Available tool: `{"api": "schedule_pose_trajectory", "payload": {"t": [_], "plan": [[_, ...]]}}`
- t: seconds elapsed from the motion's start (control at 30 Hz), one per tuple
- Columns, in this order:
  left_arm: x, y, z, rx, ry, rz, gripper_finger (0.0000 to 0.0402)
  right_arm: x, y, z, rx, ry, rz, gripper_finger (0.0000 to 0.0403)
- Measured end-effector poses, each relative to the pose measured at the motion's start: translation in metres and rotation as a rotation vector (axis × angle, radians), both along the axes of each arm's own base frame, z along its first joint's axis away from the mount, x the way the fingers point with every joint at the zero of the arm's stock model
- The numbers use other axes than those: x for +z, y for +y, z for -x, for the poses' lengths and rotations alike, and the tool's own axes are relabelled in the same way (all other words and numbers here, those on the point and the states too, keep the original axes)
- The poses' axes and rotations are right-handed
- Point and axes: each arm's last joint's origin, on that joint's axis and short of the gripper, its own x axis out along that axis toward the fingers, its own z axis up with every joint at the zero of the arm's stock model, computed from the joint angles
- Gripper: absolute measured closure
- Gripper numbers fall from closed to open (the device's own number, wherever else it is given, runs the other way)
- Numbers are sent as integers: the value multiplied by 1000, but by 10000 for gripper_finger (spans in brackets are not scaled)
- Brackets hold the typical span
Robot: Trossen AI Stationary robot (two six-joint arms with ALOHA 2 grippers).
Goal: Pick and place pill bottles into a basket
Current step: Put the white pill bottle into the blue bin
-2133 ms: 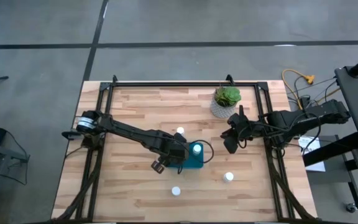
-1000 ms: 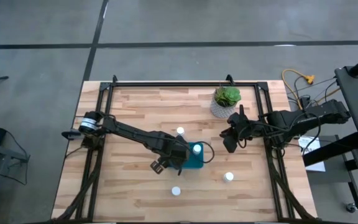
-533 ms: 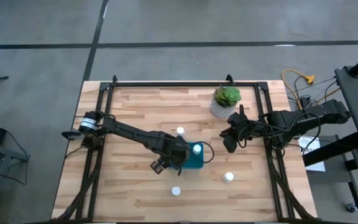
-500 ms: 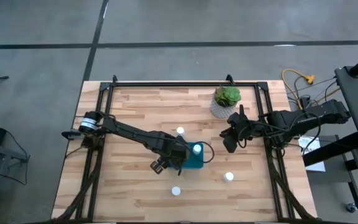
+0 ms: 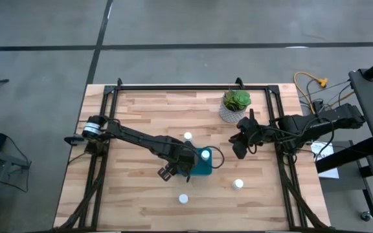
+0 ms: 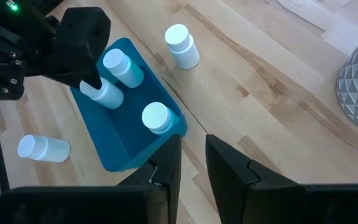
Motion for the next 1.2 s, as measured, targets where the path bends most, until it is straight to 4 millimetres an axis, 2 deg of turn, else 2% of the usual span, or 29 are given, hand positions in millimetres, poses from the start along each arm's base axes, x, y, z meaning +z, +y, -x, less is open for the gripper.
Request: {"api": "schedule_pose_trajectory", "payload": {"t": [0.3, 0.63, 0.73, 0.97, 1.2], "plan": [[1, 0, 3, 0, 37, 26, 226, 0, 0, 0, 0, 0, 0, 335], [24, 5, 4, 13, -36, 28, 226, 0, 0, 0, 1, 0, -1, 335], [37, 6, 5, 24, -77, 30, 226, 0, 0, 0, 2, 1, -1, 335], [83, 19, 11, 290, -221, 98, 226, 0, 1, 0, 31, 9, -26, 335], [113, 28, 33, 567, -333, 143, 226, -1, 6, 0, 213, 33, -60, 335]]}}
